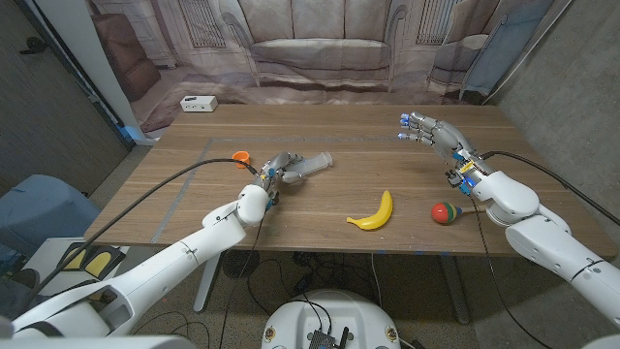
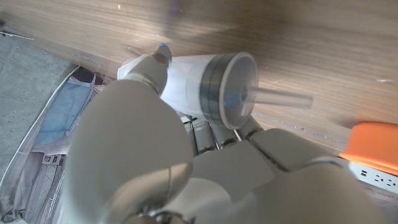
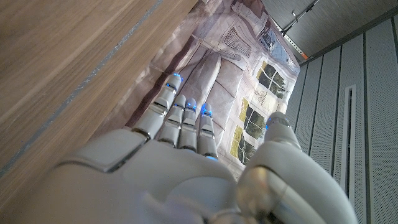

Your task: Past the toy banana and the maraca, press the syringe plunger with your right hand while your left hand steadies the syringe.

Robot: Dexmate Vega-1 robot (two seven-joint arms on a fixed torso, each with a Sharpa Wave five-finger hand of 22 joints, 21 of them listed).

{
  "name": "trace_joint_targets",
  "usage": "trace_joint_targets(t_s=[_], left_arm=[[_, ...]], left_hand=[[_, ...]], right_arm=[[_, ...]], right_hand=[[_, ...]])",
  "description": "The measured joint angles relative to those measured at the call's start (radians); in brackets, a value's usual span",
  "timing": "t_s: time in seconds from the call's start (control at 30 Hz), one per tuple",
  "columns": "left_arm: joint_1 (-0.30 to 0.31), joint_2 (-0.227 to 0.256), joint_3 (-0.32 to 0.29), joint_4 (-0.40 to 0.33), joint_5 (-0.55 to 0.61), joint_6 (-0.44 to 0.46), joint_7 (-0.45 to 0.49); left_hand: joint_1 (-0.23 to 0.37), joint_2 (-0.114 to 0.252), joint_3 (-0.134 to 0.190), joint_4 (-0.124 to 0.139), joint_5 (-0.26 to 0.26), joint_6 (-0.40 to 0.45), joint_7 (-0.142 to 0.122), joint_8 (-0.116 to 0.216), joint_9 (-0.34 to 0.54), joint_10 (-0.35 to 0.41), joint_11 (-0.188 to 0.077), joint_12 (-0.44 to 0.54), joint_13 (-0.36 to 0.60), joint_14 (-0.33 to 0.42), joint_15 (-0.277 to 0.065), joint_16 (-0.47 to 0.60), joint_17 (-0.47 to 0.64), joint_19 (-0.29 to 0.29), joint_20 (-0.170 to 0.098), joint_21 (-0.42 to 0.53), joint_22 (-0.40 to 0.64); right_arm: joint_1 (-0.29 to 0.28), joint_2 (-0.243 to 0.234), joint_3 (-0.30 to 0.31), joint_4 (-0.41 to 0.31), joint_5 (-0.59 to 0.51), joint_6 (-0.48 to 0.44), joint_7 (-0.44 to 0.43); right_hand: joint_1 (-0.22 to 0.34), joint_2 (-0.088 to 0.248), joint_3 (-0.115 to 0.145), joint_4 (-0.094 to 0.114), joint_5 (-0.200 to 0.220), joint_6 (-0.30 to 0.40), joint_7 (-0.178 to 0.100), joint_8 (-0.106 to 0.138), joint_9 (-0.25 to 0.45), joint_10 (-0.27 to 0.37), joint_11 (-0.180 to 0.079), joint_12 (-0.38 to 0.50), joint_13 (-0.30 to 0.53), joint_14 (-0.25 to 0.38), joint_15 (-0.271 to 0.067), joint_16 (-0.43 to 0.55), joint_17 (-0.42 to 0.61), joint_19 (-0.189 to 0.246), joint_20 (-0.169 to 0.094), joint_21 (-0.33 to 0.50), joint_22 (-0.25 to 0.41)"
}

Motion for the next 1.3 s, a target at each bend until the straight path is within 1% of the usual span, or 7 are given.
trace_joint_targets(t_s=[0.23,0.3,0.47,0.7,0.77,1.03,1.3], left_arm=[[-0.005,0.006,0.008,-0.014,0.010,0.040,-0.016],[-0.006,0.008,0.010,-0.019,0.011,0.046,-0.018],[-0.007,0.013,0.012,-0.027,0.013,0.060,-0.024],[-0.007,0.024,0.012,-0.043,0.013,0.072,-0.031],[-0.006,0.028,0.012,-0.049,0.013,0.072,-0.031],[-0.001,0.044,0.006,-0.074,0.013,0.072,-0.031],[0.010,0.057,-0.007,-0.100,0.018,0.118,-0.037]], left_hand=[[-0.034,0.023,-0.014,0.014,0.000,-0.031,-0.009,-0.006,-0.003,-0.041,-0.001,0.000,-0.008,-0.073,0.024,-0.015,0.005,-0.060,0.013,-0.026,0.001],[-0.051,0.020,-0.005,0.030,0.000,-0.042,-0.011,-0.006,-0.003,-0.055,-0.003,-0.007,-0.008,-0.085,0.032,-0.015,0.005,-0.070,0.020,-0.030,0.001],[-0.098,0.013,-0.024,0.059,0.000,-0.079,-0.011,0.004,-0.002,-0.095,-0.002,-0.008,-0.013,-0.126,0.044,-0.025,0.004,-0.102,0.028,-0.046,-0.002],[-0.149,-0.009,-0.071,0.068,0.001,-0.162,-0.008,-0.003,-0.005,-0.187,0.011,-0.015,-0.025,-0.239,0.081,-0.040,-0.003,-0.179,0.035,-0.108,-0.004],[-0.170,-0.004,-0.081,0.072,0.001,-0.187,-0.009,-0.003,-0.009,-0.216,0.016,-0.015,-0.029,-0.282,0.096,-0.044,-0.007,-0.230,0.072,-0.133,-0.013],[-0.201,-0.012,-0.109,0.081,-0.004,-0.235,-0.010,-0.003,-0.009,-0.283,0.014,-0.015,-0.036,-0.349,0.110,-0.044,-0.012,-0.306,0.124,-0.162,-0.005],[-0.244,-0.018,-0.133,0.088,-0.008,-0.284,-0.009,-0.003,-0.014,-0.327,0.019,-0.015,-0.042,-0.387,0.119,-0.044,-0.021,-0.335,0.142,-0.187,-0.005]], right_arm=[[0.002,-0.003,-0.001,0.000,0.000,-0.001,0.001],[0.002,-0.004,-0.001,0.000,0.000,-0.002,0.001],[0.002,-0.005,-0.001,0.000,0.000,-0.003,0.001],[-0.001,-0.006,-0.001,-0.002,0.001,-0.003,0.001],[-0.001,-0.006,-0.001,-0.002,0.001,-0.003,0.001],[-0.001,-0.006,-0.001,-0.002,0.002,0.000,-0.001],[-0.005,-0.003,0.000,-0.003,0.002,0.003,-0.003]], right_hand=[[0.000,0.000,0.000,0.000,0.000,0.000,0.000,0.000,0.000,0.000,0.000,0.000,0.000,0.000,0.000,0.000,0.000,0.000,0.000,0.000,0.000],[0.000,0.000,0.000,0.000,0.000,0.000,0.000,0.000,0.000,0.000,0.000,0.000,0.000,-0.004,0.004,0.000,0.000,0.000,0.000,0.000,0.000],[0.000,0.000,0.000,0.000,0.000,0.000,0.000,0.000,0.000,0.000,0.000,0.000,0.000,-0.004,0.004,0.000,0.000,-0.006,0.006,0.000,0.000],[0.000,0.000,0.000,0.000,0.000,0.000,0.000,0.000,0.000,0.000,0.000,0.000,0.000,-0.004,0.004,0.000,0.000,-0.006,0.006,0.000,0.000],[0.000,0.000,0.000,0.000,0.000,0.000,0.000,0.000,0.000,0.000,0.000,0.000,0.000,-0.004,0.004,0.000,0.000,-0.006,0.006,0.000,0.000],[0.000,0.000,0.000,0.000,0.000,0.000,0.000,0.000,0.000,0.000,0.000,0.000,0.000,-0.004,0.004,0.000,0.000,-0.006,0.006,0.000,0.000],[0.000,0.000,0.000,0.000,0.000,0.000,0.000,0.000,0.000,0.000,0.000,0.000,0.000,-0.004,0.004,0.000,0.000,-0.006,0.006,0.000,0.000]])
